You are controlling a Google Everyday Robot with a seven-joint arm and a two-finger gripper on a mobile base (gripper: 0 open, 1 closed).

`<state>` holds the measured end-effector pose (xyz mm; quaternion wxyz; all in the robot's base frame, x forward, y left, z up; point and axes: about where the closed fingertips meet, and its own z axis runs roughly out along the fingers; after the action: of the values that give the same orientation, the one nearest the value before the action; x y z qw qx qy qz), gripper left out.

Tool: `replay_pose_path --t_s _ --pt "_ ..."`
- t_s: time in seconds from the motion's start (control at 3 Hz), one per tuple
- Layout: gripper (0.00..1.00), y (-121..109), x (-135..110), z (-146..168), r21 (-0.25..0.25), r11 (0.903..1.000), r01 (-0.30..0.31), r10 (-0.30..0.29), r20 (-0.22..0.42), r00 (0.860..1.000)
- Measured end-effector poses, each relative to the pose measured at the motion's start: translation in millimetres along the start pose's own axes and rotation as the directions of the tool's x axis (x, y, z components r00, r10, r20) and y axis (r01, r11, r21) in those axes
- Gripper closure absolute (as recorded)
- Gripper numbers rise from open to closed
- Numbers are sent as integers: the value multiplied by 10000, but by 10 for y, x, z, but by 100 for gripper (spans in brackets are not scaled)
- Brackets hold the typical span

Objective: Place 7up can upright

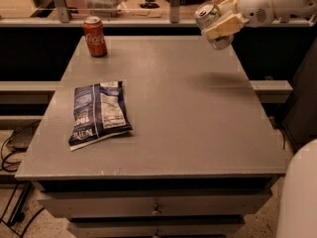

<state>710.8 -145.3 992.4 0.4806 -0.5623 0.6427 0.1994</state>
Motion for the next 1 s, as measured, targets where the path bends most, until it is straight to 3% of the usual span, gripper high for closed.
replay_pose_path --t_s 0.33,1.0 --pt "100 19 26 -96 81 9967 -814 800 1084 9909" --pt "100 92 77 -154 186 9744 -2243 2091 2933 9329"
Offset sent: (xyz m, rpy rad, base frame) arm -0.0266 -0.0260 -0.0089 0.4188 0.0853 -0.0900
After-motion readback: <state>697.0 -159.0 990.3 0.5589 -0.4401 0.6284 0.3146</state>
